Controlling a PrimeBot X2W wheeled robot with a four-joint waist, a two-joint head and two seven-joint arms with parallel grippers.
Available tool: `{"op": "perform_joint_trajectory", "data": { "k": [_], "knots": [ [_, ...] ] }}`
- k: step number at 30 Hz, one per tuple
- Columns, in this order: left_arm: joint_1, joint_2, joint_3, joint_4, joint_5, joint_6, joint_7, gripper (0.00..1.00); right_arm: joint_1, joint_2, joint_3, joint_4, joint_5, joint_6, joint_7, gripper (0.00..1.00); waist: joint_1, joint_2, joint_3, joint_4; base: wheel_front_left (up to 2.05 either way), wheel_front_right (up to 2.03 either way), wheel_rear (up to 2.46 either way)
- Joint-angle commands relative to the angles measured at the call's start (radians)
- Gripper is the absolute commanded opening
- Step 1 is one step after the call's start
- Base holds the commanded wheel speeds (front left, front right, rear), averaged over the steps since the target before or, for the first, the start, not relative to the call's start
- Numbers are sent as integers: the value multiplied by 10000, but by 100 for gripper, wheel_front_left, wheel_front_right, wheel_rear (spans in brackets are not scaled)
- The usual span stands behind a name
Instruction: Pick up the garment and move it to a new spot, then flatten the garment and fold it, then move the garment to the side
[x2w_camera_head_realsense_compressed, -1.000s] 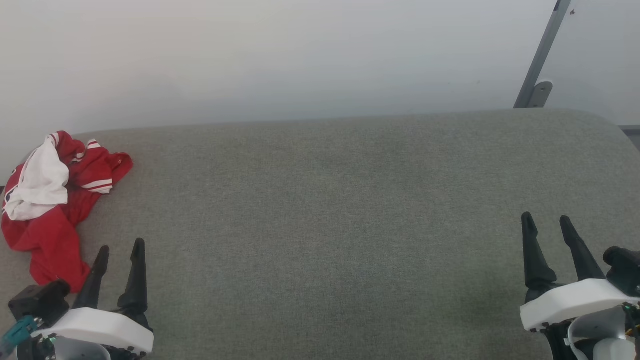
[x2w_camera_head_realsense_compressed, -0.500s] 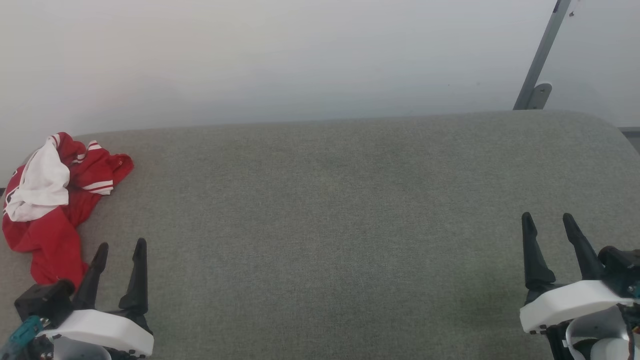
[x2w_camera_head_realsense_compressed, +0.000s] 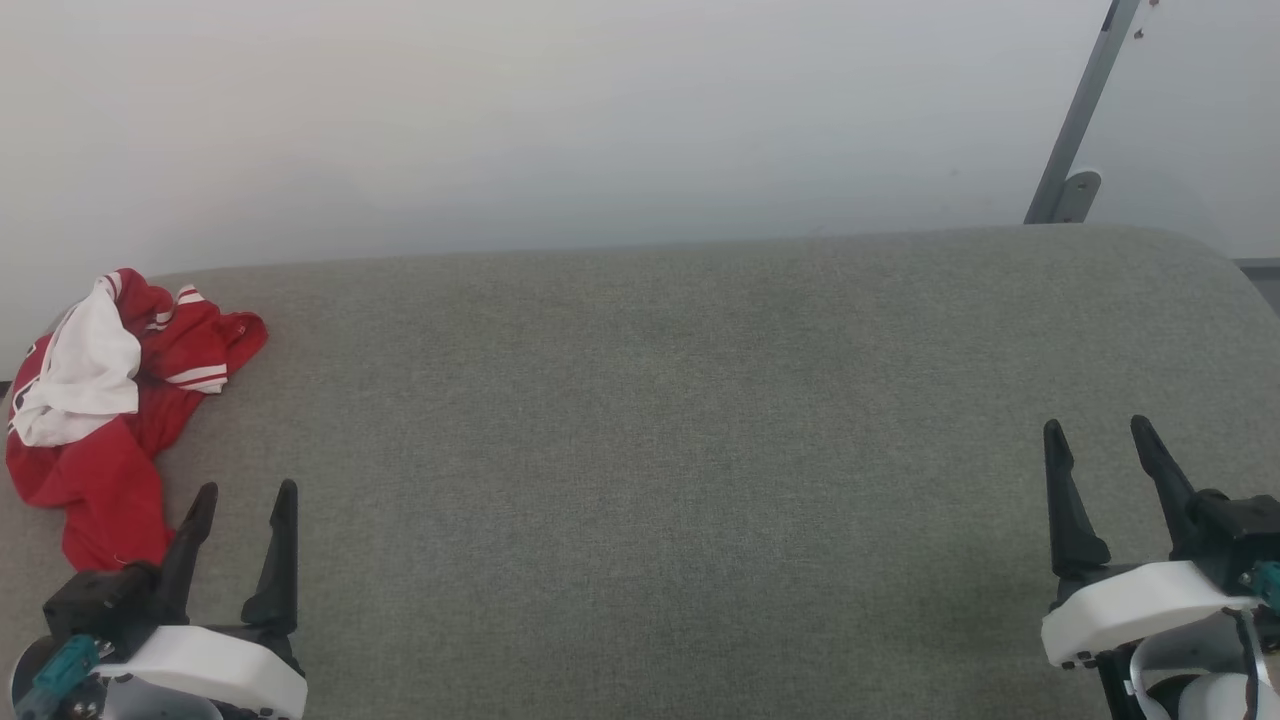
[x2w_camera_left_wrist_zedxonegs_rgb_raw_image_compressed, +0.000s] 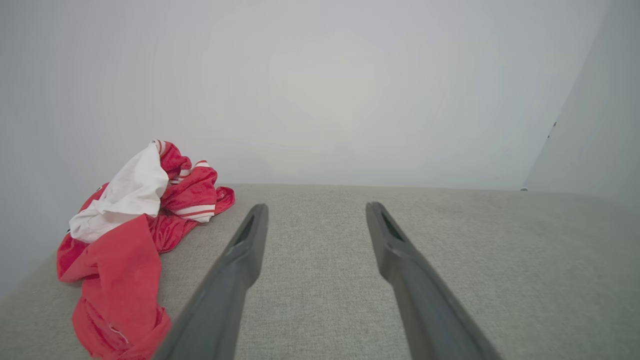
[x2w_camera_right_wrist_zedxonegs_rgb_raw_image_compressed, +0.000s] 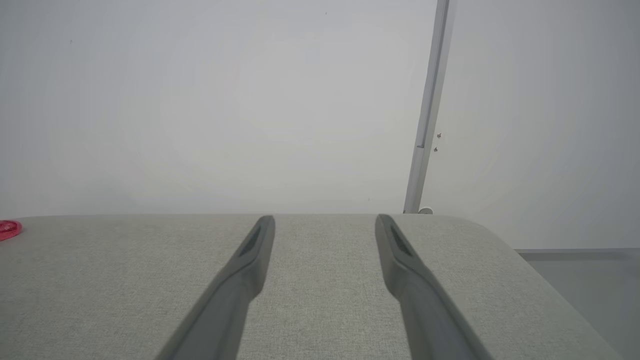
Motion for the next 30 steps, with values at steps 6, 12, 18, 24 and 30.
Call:
{"op": "perform_joint_trajectory", "data": {
  "k": [6, 12, 18, 24, 30],
  "knots": [
    [26, 28, -24, -44, 110, -55, -92, 100, 71, -38, -1, -28, -185, 53, -85, 100, 0, 0, -23, 34, 0, 0, 0],
    [20, 20, -67, 23, 26, -57, -93, 100, 107, -61, 43, -7, -252, 53, -92, 100, 0, 0, -42, 100, 0, 0, 0],
    [-159, 33, 187, 275, -311, 87, 85, 100, 148, -102, 204, -21, -281, 53, -79, 100, 0, 0, -104, 521, 0, 0, 0],
    [-325, 180, 394, 481, -581, 211, 362, 100, 115, -156, 509, 93, -196, 53, -51, 100, 0, 0, -270, 1367, 0, 0, 0],
    [-317, 178, 477, 440, -662, 447, 489, 100, -46, -199, 942, 276, -81, 53, -46, 100, 0, 0, -454, 2394, 0, 0, 0]
  ]
}}
